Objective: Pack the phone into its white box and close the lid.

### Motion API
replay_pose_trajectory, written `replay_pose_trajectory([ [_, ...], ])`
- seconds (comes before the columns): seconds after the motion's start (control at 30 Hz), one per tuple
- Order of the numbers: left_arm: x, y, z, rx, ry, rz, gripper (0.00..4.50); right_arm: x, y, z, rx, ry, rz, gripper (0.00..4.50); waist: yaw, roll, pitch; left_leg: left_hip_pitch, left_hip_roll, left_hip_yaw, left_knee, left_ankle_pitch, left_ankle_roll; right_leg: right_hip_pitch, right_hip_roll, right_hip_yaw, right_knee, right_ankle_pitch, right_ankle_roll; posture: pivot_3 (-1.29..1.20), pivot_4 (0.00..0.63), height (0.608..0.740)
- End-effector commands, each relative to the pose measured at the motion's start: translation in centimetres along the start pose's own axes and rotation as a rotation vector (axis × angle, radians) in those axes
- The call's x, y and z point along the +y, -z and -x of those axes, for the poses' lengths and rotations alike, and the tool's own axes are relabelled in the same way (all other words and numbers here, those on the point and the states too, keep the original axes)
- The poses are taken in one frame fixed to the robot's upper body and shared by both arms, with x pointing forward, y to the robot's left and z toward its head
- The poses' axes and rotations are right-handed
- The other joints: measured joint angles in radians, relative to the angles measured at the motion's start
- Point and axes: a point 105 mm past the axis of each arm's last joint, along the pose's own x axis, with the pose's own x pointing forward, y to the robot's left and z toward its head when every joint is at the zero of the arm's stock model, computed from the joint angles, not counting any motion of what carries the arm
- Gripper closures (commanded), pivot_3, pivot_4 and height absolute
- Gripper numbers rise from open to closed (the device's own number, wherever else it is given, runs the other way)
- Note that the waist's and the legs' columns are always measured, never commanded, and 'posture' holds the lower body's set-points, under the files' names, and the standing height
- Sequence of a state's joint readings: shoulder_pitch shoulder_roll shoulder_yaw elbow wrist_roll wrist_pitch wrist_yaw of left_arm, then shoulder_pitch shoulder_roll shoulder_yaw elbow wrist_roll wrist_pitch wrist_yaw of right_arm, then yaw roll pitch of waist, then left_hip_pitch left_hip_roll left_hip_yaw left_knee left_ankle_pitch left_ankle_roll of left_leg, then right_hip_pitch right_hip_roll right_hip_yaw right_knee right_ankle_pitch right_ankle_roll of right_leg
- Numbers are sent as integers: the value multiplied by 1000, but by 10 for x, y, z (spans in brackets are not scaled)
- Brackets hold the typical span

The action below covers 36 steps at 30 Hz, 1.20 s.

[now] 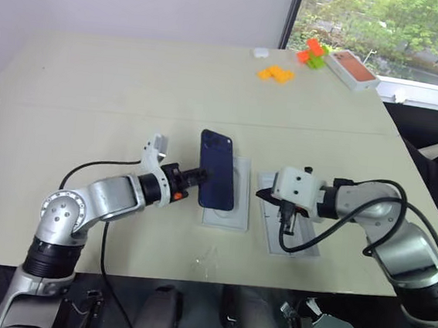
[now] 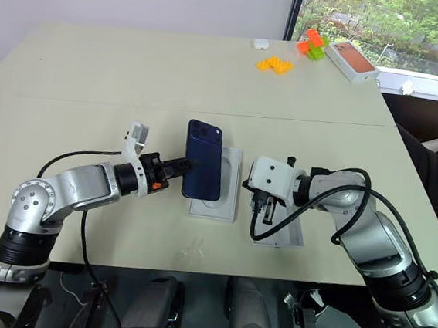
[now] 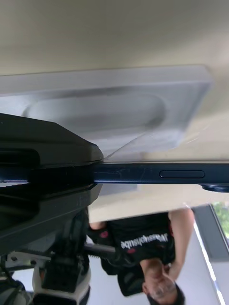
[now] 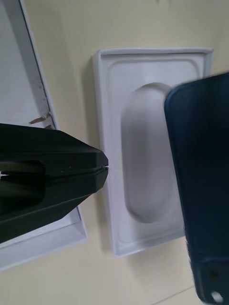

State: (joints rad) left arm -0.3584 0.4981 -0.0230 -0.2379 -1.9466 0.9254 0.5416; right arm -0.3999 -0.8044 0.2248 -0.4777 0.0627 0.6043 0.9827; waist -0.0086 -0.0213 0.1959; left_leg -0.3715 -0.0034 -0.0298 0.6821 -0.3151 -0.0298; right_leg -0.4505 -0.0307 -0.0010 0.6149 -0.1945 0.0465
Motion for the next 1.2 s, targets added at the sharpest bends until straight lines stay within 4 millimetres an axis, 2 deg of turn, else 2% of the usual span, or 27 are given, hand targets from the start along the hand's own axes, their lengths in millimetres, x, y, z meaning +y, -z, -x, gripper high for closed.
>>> replay_pose_trajectory([
  [0.03,-12,3,-2,24,36,-24,4491,-5,-7,5,-24,39,22,4500,0,0,0,0,0,0,0,0,0,0,0,0,0,0,0,0,150,740],
  [0.37,-13,12,-12,69,39,-4,4491,-5,-5,2,-16,46,24,4500,1,0,0,0,0,0,0,1,-1,0,0,0,0,0,0,0,150,740],
  [1.2,-8,12,-20,82,19,-3,4491,-2,-3,0,-11,44,35,4500,3,0,0,0,-1,0,1,1,-2,1,0,0,1,1,-1,0,150,740],
])
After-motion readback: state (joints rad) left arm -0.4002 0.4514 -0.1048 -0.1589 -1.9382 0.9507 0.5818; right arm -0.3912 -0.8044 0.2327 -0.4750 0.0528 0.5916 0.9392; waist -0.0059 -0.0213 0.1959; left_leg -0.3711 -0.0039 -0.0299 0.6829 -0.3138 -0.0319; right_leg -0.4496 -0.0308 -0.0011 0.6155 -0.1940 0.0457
